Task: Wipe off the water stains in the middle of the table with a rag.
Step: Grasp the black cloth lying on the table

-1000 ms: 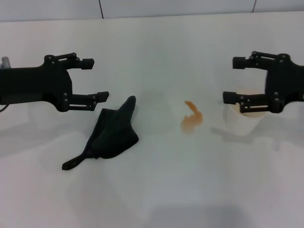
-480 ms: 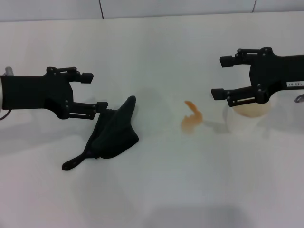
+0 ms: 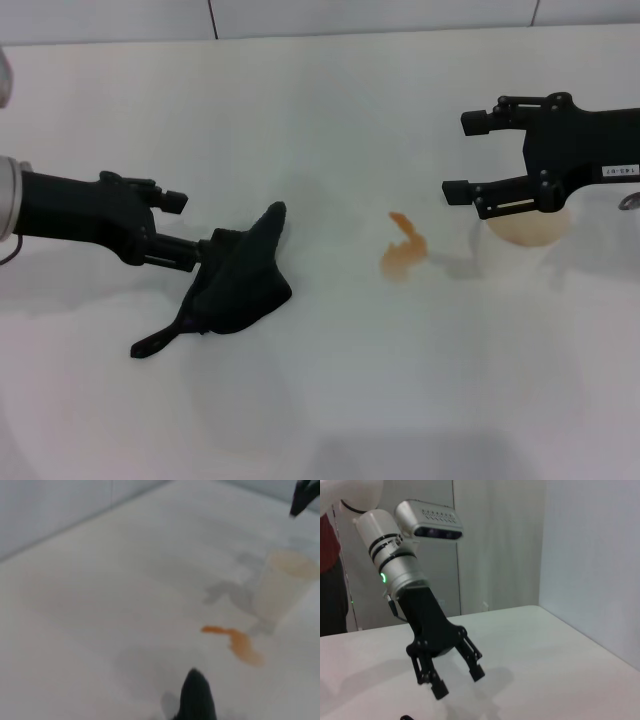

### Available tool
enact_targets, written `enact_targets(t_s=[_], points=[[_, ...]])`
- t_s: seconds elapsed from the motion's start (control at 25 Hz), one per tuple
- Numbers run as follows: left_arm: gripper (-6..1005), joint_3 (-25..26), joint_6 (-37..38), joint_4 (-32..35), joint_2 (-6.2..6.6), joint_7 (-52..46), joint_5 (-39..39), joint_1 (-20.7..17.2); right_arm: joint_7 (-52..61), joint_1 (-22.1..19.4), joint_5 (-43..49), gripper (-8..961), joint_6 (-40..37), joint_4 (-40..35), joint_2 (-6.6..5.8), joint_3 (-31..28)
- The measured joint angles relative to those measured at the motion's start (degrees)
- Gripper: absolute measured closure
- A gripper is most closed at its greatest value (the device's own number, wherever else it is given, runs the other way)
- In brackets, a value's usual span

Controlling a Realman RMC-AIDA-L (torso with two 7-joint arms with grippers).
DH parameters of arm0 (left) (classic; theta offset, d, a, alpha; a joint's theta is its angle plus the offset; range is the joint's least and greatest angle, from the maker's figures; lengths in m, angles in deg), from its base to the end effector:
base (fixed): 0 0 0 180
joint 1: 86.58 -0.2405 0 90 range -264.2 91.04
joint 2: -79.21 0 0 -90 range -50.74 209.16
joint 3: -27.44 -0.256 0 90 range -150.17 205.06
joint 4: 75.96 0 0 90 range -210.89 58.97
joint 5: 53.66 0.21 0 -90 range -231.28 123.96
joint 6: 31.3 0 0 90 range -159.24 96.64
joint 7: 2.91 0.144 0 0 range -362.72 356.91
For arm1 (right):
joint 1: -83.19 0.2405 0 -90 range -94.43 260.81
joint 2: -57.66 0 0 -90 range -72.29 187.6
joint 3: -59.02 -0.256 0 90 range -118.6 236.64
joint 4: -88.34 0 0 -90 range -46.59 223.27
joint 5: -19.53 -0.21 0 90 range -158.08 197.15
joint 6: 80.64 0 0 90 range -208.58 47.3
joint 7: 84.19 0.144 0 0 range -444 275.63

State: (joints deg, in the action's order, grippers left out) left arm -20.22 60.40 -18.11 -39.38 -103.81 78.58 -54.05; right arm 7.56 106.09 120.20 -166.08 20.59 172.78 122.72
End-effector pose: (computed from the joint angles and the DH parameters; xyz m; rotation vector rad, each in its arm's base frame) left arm -0.2454 0.3492 0.0298 -2.8323 -0.6893 -0.1272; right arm 0.1960 0.3403 0.0495 -2.7682 0.2227 0.5478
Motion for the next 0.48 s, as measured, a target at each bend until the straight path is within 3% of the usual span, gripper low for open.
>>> enact_targets(t_s=[0.48], points=[[139, -0.97, -6.18, -8.75, -0.28, 0.88, 6.14, 5.43, -0.33, -0.52, -1.70, 97, -0.06, 0.87, 0.26, 0.47]])
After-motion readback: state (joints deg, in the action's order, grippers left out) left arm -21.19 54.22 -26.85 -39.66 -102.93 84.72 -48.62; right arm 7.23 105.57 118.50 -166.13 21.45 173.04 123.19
